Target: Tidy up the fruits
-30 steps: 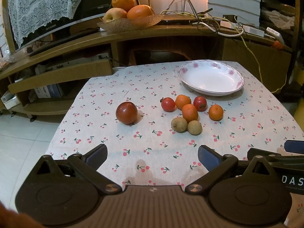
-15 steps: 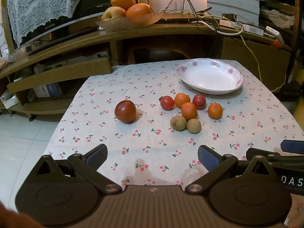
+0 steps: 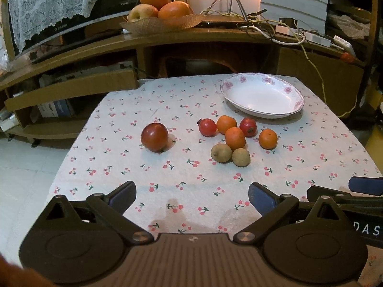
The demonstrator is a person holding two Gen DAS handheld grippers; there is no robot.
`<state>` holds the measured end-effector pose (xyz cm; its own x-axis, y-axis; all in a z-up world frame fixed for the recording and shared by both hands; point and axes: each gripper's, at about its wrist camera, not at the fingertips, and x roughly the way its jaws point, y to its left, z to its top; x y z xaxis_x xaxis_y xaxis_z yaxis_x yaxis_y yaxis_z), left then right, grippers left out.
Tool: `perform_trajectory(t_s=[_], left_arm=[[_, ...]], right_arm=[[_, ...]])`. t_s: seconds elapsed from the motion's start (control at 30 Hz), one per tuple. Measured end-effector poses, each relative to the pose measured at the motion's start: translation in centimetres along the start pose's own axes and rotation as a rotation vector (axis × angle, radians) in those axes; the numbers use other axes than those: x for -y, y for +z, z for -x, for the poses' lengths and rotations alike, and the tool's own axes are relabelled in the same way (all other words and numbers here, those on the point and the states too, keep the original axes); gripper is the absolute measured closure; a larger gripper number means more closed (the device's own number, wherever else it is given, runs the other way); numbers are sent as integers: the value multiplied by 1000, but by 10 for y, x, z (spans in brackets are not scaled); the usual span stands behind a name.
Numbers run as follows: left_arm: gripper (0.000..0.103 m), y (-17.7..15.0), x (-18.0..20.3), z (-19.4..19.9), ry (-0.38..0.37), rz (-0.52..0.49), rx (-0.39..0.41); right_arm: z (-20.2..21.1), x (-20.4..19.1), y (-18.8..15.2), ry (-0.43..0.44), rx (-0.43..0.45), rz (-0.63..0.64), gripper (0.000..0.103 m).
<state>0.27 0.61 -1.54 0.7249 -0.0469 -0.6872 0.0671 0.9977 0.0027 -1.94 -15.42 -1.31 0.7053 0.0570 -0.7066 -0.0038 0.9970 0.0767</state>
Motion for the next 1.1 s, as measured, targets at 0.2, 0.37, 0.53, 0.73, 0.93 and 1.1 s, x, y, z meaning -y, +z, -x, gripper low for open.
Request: perform_trajectory(t_s=[0.2,0.37,0.53,0.73,0.93,1.1], left_arm=[[3,0,-1,-4,-18,3,-11],[3,4,-3,0,-33,11,6],[3,11,-5,10,-35,0,39],[3,24,-13,2,-26,-17,45],[3,36,-13,-22,-23,-106,23],[3,41,-14,-40,-56,-191,8]], right_arm=[[-4,0,1,-5,-12,11,33],[1,-3,5,-13,1,19,33],[9,-7,13,-30,4,43,33],[2,-13,26,14,24,111,32],[-27,-13,43,94,0,192,32],[-55,-8,47,131,-52,223,33]])
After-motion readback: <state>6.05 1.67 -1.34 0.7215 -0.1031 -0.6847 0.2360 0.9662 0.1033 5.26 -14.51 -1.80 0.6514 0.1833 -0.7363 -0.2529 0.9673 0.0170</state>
